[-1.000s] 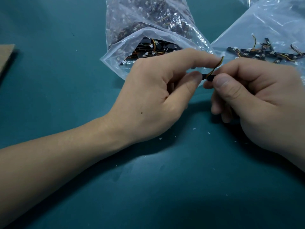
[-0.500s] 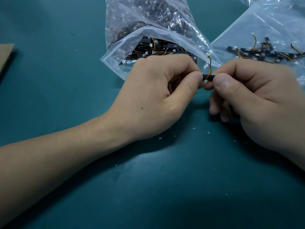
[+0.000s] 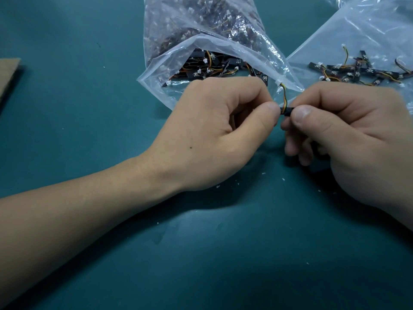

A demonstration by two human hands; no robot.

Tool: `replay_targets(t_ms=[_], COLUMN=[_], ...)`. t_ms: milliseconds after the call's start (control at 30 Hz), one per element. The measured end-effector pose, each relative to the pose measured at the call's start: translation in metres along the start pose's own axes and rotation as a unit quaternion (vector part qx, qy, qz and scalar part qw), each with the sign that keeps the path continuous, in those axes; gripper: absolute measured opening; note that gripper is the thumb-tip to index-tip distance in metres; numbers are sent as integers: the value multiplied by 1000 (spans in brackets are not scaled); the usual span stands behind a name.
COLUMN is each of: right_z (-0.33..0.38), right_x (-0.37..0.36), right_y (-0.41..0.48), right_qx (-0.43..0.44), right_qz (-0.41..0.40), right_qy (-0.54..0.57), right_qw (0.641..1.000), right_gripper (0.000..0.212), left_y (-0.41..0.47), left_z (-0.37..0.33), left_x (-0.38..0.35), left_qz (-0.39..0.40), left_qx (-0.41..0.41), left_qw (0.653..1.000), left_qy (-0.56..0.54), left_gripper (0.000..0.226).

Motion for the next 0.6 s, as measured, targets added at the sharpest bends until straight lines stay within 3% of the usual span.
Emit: replay_targets(t_ms=[367, 600], right_z=[-2, -1], right_x=[-1, -2], right_y=[0, -1], right_qx=[-6, -4], right_qz=[9, 9], right_qy=[5, 3], right_qw=[1000, 1000], right_gripper=[23, 25], left_y=[1, 0], left_z=[-1, 0], left_x=[-2, -1], left_qz=[-12, 9], left_qx=[-5, 5], left_qw=[999, 1000], left_qy=[51, 12], left_gripper=[20, 16])
Point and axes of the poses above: each hand's wrist, its own y-axis towards the middle knuckle, its own x-axis out of the back of the hand, z = x × y, the point moved 5 cm from there along y, towards the middle knuckle, and after that the axes turned 14 degrees about x, right-handed, at the moved point
